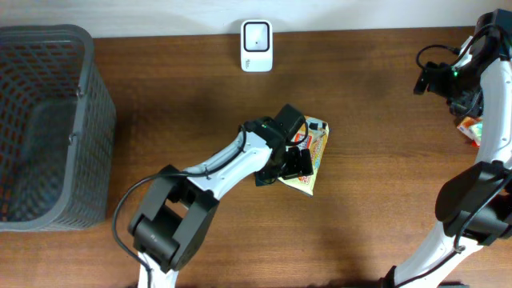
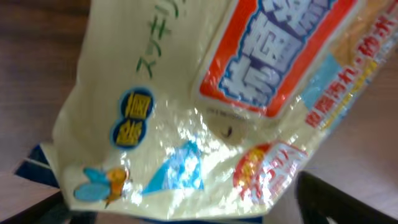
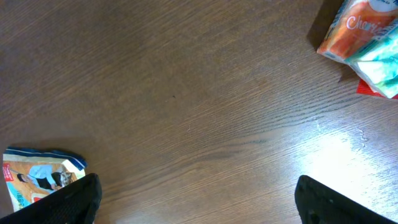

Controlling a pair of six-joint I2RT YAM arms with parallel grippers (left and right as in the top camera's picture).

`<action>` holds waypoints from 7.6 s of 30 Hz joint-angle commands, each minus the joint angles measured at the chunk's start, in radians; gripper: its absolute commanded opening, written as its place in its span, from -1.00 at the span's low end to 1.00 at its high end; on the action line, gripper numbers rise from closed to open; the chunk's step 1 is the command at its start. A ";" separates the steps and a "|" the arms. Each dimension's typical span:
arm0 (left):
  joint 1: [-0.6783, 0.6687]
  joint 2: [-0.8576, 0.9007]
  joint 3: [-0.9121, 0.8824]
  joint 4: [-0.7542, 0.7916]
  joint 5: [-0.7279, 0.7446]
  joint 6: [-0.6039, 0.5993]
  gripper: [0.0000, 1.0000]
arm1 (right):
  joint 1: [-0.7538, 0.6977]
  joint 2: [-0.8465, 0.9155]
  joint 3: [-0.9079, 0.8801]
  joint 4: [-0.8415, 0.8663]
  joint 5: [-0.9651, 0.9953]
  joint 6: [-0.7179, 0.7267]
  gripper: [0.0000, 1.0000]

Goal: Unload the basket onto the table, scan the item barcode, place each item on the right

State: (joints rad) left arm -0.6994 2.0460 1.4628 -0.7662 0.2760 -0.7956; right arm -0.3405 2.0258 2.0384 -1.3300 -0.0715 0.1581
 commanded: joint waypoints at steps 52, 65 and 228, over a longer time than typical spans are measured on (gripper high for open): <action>0.631 -0.032 0.418 -0.325 -0.428 0.471 0.98 | 0.692 0.275 -0.004 0.382 -0.274 -1.280 0.87; 0.631 -0.032 0.418 -0.325 -0.428 0.471 0.98 | 0.793 0.375 0.000 0.166 -0.229 -0.999 0.60; 0.631 -0.032 0.418 -0.325 -0.429 0.471 0.98 | 0.387 -1.187 -0.969 0.030 0.029 0.220 0.97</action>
State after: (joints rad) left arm -0.0761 2.0441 1.8629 -1.0889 -0.1532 -0.3115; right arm 0.0345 0.8318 1.0863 -1.3048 0.0269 0.3843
